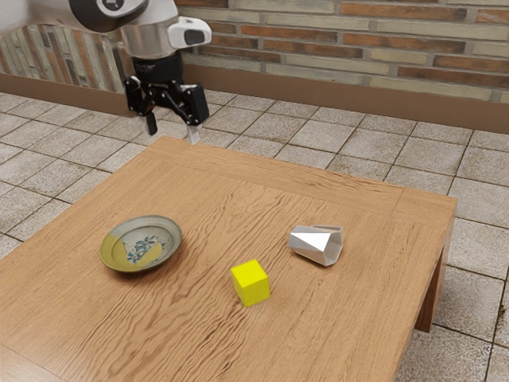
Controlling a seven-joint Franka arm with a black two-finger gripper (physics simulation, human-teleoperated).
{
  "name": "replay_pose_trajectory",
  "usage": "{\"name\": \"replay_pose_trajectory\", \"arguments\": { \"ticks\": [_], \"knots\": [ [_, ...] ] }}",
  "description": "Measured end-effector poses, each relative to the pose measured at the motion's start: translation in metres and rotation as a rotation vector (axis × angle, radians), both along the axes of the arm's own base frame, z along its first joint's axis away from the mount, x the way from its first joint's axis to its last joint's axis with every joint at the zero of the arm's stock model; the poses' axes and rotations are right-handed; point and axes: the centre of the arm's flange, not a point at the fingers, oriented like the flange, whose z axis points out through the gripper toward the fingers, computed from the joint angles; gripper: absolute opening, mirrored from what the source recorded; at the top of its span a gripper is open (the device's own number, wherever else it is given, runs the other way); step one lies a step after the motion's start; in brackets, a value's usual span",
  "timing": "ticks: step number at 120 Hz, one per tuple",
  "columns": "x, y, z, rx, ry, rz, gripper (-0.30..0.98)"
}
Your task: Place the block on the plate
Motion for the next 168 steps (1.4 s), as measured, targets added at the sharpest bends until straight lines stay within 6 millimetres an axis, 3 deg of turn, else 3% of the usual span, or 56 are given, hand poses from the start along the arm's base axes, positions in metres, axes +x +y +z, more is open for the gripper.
{"name": "replay_pose_trajectory", "arguments": {
  "ticks": [29, 53, 70, 87, 107, 127, 168],
  "knots": [
    [0.003, 0.000, 0.001, 0.044, -0.025, -0.001, 0.69],
    [0.025, -0.004, -0.028, 0.043, -0.015, -0.129, 0.69],
    [0.051, -0.010, -0.080, 0.020, 0.028, -0.223, 0.69],
    [0.066, -0.034, -0.123, -0.005, 0.051, -0.330, 0.69],
    [0.061, -0.046, -0.182, -0.027, 0.089, -0.409, 0.69],
    [0.057, -0.071, -0.211, -0.046, 0.073, -0.492, 0.69],
    [0.045, -0.077, -0.282, -0.097, 0.080, -0.542, 0.69]
  ]
}}
